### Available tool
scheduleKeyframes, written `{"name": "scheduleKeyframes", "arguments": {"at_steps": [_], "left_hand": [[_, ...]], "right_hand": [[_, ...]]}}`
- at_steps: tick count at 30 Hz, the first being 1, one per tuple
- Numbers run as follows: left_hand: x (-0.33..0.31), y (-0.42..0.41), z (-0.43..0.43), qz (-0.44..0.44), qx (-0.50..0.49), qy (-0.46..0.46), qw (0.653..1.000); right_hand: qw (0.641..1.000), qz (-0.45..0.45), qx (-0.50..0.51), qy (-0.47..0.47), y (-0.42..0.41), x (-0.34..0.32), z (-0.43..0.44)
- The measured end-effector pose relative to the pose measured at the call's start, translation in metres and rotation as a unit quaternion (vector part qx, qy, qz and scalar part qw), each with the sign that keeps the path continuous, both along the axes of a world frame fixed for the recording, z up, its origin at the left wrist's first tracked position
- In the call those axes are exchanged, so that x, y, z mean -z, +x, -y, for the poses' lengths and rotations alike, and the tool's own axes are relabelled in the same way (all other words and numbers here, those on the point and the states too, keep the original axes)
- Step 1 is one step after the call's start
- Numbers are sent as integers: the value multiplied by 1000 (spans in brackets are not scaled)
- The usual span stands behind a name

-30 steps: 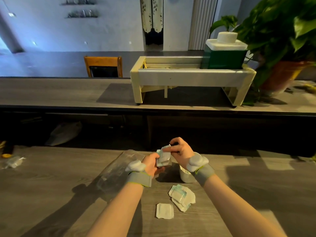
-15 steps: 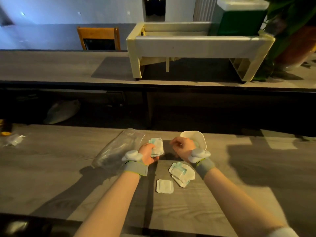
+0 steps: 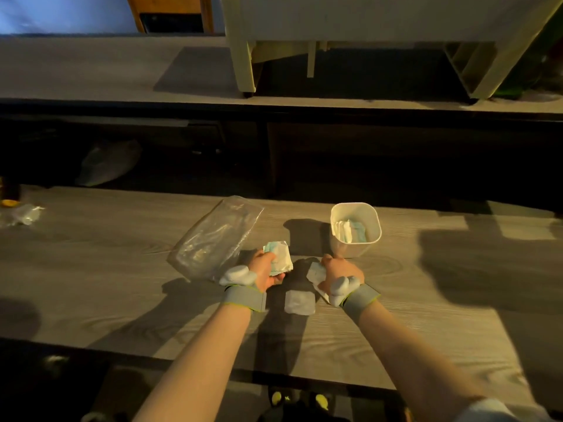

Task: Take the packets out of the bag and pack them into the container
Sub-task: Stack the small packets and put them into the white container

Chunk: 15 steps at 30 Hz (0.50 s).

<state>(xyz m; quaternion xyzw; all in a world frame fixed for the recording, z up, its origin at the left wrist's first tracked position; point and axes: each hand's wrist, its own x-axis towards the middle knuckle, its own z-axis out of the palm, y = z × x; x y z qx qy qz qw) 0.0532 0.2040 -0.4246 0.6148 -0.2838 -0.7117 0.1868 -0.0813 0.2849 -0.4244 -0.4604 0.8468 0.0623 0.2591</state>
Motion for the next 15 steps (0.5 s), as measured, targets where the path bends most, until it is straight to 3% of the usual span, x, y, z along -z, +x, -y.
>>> {"name": "scheduleKeyframes", "arguments": {"at_steps": [6, 12, 15], "left_hand": [[-7, -3, 6, 15, 8, -21, 1000], [-39, -17, 14, 7, 5, -73, 997], [-58, -24, 15, -4, 18, -98, 995]], "right_hand": [[995, 97, -19, -28, -11, -22, 3], [937, 248, 119, -214, -15, -75, 30], [936, 278, 105, -190, -15, -91, 40]]}}
